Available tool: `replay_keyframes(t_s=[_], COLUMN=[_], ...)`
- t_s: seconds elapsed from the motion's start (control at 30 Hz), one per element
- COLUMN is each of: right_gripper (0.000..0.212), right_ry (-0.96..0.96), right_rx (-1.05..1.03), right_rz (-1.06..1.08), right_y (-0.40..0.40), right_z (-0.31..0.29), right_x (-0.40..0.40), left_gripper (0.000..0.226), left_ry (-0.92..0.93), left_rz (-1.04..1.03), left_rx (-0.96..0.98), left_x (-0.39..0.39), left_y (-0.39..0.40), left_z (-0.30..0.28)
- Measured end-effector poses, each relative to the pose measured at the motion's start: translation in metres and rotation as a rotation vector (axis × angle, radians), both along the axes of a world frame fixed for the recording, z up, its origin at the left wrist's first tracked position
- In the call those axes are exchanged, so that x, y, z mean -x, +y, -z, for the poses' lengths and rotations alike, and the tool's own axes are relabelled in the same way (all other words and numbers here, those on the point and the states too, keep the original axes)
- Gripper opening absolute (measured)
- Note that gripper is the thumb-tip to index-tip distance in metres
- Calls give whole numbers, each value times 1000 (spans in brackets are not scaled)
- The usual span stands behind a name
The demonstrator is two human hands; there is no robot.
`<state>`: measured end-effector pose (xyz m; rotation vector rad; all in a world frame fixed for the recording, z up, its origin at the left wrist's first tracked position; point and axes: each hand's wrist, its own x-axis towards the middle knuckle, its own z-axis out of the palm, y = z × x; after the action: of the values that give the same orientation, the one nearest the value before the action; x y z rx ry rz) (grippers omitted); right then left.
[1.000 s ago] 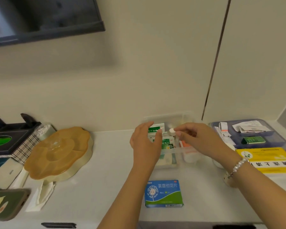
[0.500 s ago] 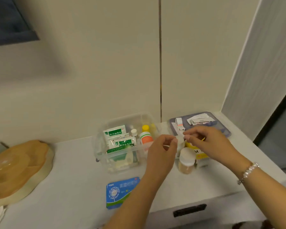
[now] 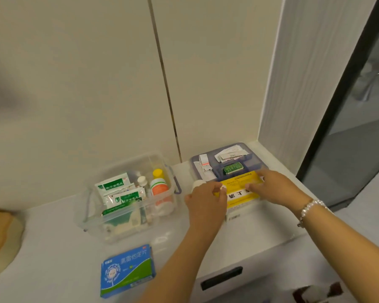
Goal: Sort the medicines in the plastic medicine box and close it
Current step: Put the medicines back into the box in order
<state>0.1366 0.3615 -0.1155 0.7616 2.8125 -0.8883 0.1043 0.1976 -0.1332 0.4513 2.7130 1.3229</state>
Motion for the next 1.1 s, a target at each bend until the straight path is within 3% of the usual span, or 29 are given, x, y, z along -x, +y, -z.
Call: replay_keyframes(t_s=[0.13, 0.37, 0.47, 0.63, 0.77, 0.9, 1.0, 1.1], right_gripper=[23, 13, 13, 12, 12, 14, 14, 19], right_ry=[8, 33, 121, 342, 392, 386, 387, 406], right_rx=[151, 447, 597, 649, 716, 814, 850, 839], right_rz=[25, 187, 270, 353, 305, 217, 128, 12], right_y=[8, 16, 20, 24, 15, -7, -25, -42], right_z=[1, -2, -11, -27, -38, -43, -45, -47], right_x=[0, 2, -2, -11, -16, -12, -6, 0], left_gripper=[26, 25, 25, 23, 19, 40, 51, 45], left_ry=[4, -58, -89, -55, -13, -41, -47, -88], left_rz=[29, -2, -3, 16, -3, -60, -89, -84], left_rx=[104, 19, -30, -171, -336, -510, -567, -571], left_x=[-5, -3, -2, -4, -2, 2, 6, 17], left_y=[1, -1, -3, -6, -14, -29, -44, -66], left_z=[7, 5, 4, -2, -15, -26, -34, -43])
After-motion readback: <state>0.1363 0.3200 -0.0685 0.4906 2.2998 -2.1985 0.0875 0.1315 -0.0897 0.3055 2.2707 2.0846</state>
